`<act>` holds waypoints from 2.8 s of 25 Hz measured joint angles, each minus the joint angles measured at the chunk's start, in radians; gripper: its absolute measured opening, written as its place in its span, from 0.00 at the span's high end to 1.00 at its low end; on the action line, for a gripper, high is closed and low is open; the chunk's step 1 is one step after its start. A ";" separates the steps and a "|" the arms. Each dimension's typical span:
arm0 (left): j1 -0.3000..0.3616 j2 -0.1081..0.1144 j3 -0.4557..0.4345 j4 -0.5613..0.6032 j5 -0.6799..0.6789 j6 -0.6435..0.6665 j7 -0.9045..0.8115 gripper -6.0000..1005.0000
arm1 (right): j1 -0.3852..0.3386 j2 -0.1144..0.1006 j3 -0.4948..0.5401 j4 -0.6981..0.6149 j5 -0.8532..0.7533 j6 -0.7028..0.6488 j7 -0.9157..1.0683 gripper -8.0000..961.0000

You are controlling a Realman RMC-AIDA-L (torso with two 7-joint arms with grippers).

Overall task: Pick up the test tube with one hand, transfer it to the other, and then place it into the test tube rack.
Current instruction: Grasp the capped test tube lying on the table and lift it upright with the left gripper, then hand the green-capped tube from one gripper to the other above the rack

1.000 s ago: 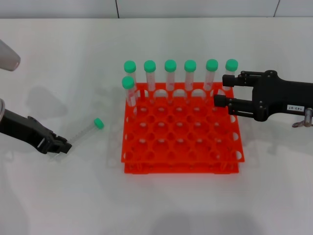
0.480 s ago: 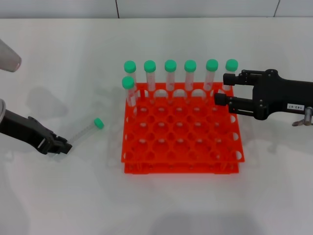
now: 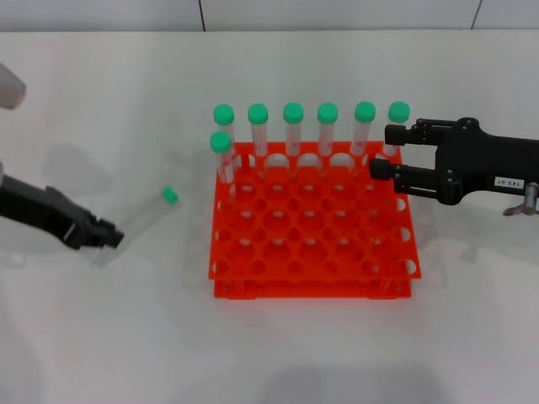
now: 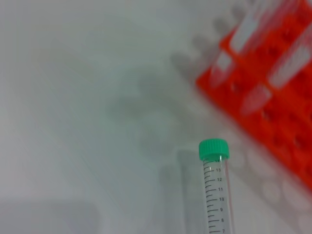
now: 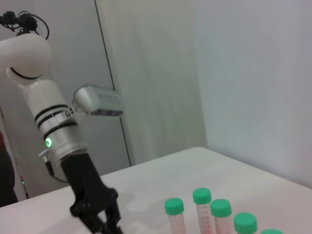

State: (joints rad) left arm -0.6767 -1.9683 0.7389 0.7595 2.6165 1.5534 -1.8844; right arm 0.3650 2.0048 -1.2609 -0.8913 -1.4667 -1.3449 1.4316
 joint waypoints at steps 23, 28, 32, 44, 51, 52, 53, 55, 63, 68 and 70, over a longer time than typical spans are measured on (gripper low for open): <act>0.050 -0.015 -0.217 0.008 -0.767 -0.015 0.403 0.82 | -0.011 0.000 0.058 -0.010 0.005 -0.026 0.000 0.40; 0.003 -0.036 -0.177 -0.091 -0.823 -0.008 0.494 0.82 | -0.011 0.000 0.068 -0.013 0.005 -0.029 -0.001 0.40; -0.033 -0.053 -0.149 -0.149 -0.826 -0.008 0.545 0.82 | -0.006 -0.001 0.069 -0.014 0.005 -0.028 -0.001 0.40; -0.024 -0.066 -0.033 -0.219 -0.822 0.010 0.620 0.82 | -0.009 -0.006 0.104 -0.023 0.003 -0.049 -0.001 0.40; -0.009 -0.067 -0.032 -0.228 -0.819 0.055 0.650 0.82 | -0.012 -0.009 0.107 -0.042 0.004 -0.055 0.004 0.40; -0.007 -0.068 -0.031 -0.229 -0.818 0.054 0.651 0.82 | -0.012 -0.009 0.109 -0.045 0.004 -0.056 0.005 0.40; -0.006 -0.068 -0.031 -0.231 -0.817 0.053 0.654 0.82 | -0.013 -0.009 0.113 -0.048 0.004 -0.058 0.006 0.40; -0.005 -0.069 -0.029 -0.241 -0.816 0.051 0.660 0.82 | -0.014 -0.006 0.134 -0.051 0.004 -0.072 0.008 0.40; -0.004 -0.069 -0.017 -0.257 -0.803 0.042 0.674 0.82 | -0.014 -0.002 0.184 -0.052 0.001 -0.119 0.009 0.40; -0.015 -0.081 -0.013 -0.272 -0.783 0.020 0.688 0.82 | -0.013 -0.001 0.181 -0.052 -0.002 -0.120 0.009 0.40; -0.019 -0.085 0.002 -0.274 -0.779 0.003 0.690 0.82 | -0.012 0.000 0.181 -0.052 -0.002 -0.120 0.009 0.40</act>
State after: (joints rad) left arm -0.6958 -2.0534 0.7411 0.4860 1.8379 1.5566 -1.1947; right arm 0.3530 2.0046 -1.0804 -0.9435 -1.4691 -1.4649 1.4405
